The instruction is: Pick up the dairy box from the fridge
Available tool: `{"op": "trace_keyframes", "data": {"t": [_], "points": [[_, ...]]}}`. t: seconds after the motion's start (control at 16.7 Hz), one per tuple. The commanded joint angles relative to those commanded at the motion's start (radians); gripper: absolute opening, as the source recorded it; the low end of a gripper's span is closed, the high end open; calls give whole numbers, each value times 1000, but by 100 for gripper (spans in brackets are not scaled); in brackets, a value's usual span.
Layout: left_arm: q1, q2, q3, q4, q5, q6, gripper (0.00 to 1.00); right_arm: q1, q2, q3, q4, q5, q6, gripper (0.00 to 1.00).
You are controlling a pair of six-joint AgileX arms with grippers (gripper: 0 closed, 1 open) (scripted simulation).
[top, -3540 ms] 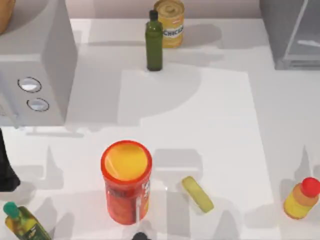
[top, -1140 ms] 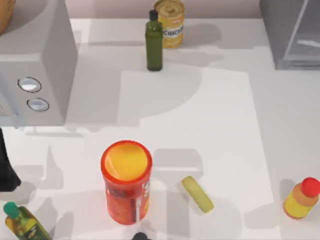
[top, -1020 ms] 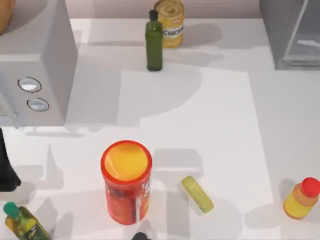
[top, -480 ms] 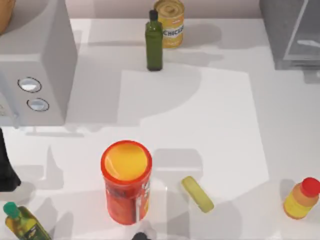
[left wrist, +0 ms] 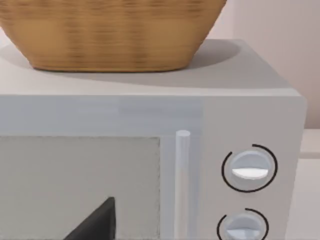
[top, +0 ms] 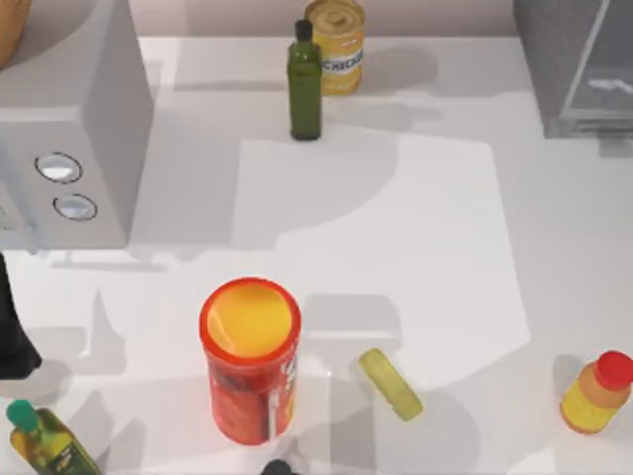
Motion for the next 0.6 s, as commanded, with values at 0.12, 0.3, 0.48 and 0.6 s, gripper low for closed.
{"op": "trace_keyframes", "data": {"t": [0.12,0.3,0.48,0.6], "points": [[0,0,0,0,0,0,100,7,43,91,-37,8,1,100],[0,0,0,0,0,0,100,18,100,201,-91,20,1,100],[0,0,0,0,0,0,100,21,112,222,-105,23,1,100],[0,0,0,0,0,0,100,21,112,222,-105,23,1,100]]}}
